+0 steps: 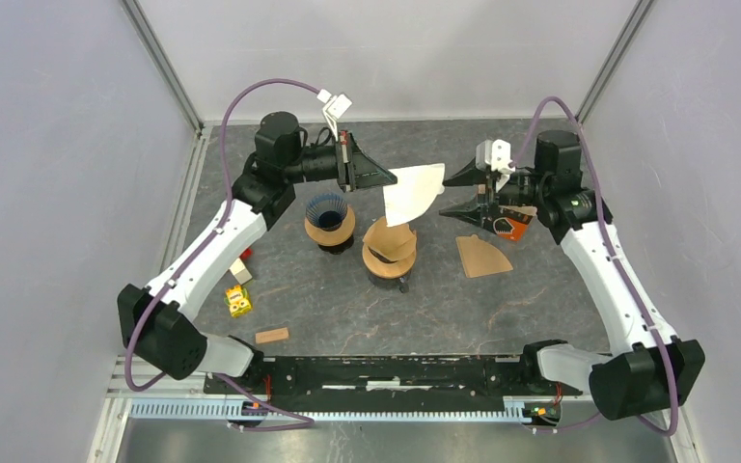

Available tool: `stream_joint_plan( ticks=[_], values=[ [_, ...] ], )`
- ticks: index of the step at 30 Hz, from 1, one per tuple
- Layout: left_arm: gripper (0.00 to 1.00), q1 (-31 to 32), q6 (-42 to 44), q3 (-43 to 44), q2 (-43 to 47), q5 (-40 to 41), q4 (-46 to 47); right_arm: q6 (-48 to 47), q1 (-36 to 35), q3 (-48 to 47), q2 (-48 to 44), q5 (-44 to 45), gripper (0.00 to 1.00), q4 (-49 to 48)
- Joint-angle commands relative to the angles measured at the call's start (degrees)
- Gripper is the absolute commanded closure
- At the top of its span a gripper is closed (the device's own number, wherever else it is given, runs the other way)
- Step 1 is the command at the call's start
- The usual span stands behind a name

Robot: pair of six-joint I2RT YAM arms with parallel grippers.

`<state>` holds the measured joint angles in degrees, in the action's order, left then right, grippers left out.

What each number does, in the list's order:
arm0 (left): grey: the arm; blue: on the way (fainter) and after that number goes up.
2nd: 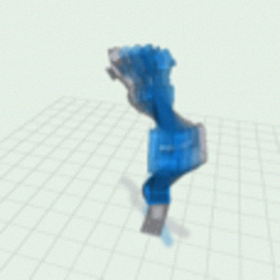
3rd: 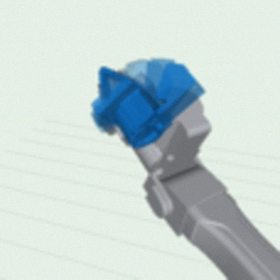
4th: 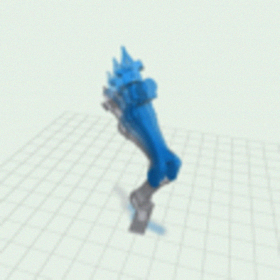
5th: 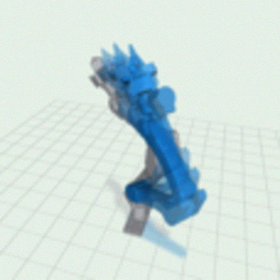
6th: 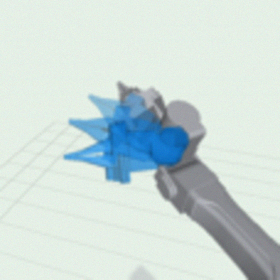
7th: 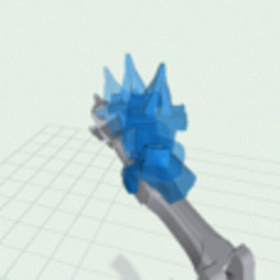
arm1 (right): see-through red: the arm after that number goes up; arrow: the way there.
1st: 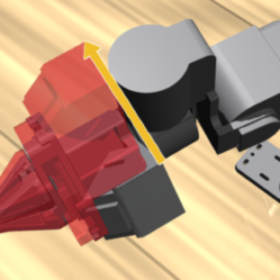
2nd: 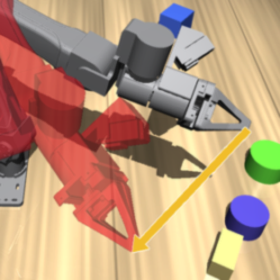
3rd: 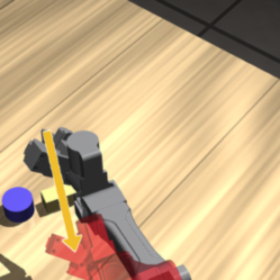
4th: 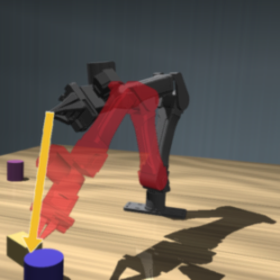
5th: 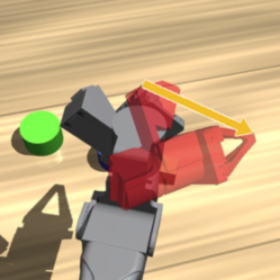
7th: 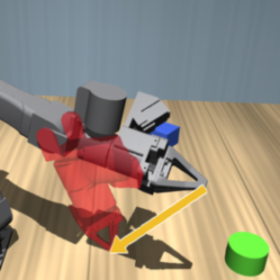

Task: Place the coffee filter in the dripper
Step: Place the coffee filter in the coffee dripper.

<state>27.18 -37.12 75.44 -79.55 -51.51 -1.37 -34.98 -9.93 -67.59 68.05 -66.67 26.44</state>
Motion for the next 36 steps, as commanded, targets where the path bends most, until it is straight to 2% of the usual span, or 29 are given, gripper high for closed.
stream_joint_plan(
  ticks=[1,4,6,10,14,16,17,18,22,27,30,34,36],
  values=[
    [0.98,-0.35,-4.09,-1.82,2.36,-1.76,7.44,12.33,-0.61,3.02,1.86,-7.96,0.35,-10.61],
    [0.98,-0.55,-6.48,-4.2,2.91,-2.01,13.01,20.15,-1.55,6.13,1.86,-8.14,0.34,-18.47],
    [0.98,-0.63,-8.09,-5.81,3.26,-2.03,17.17,31.19,-1.98,9.99,1.29,-9.09,0.34,-31.34],
    [0.98,-0.72,-10.02,-9.01,3.45,-1.2,23.48,62.5,-3.27,19.7,1.26,-8.94,0.34,-67.52],
    [0.98,-0.92,-7.22,-10.26,3.85,-0.18,23.38,98.25,-3.37,24.76,6.33,-8.61,0.35,-111.81],
    [0.98,-1.12,-6.18,-10.56,4.1,-0.07,23.04,112.35,-3.35,23.89,10.06,-8.15,0.35,-128.7],
    [0.98,-1.14,-5.96,-10.66,4.23,-0.04,22.99,115.06,-3.3,22.98,11.48,-8.2,0.36,-130.98],
    [0.98,-1.17,-5.78,-10.71,4.28,0.09,22.9,113.82,-3.29,22.49,11.91,-8.37,0.35,-128.38],
    [0.98,-1.19,-5.51,-10.84,4.31,0.26,22.81,96.49,-3.18,23.06,9.46,-6.04,0.35,-104.71],
    [0.98,-1.17,-4.81,-10.93,3.97,0.52,22.1,75.64,-3.62,20.84,5.21,-3.12,0.5,-78.25],
    [0.98,-1.14,-4.67,-11.09,3.79,0.96,22.11,64.09,-4.49,18.37,3.25,-0.87,0.63,-63.87],
    [0.98,-1.16,-3.84,-11.78,4.11,1.28,22.11,56.74,-4.57,16.18,1.56,1.64,0.86,-55.0],
    [0.98,-1.12,-2.96,-12.15,4.44,1.16,21.78,50.11,-4.57,13.37,1.26,3.01,0.96,-46.32]
  ],
)
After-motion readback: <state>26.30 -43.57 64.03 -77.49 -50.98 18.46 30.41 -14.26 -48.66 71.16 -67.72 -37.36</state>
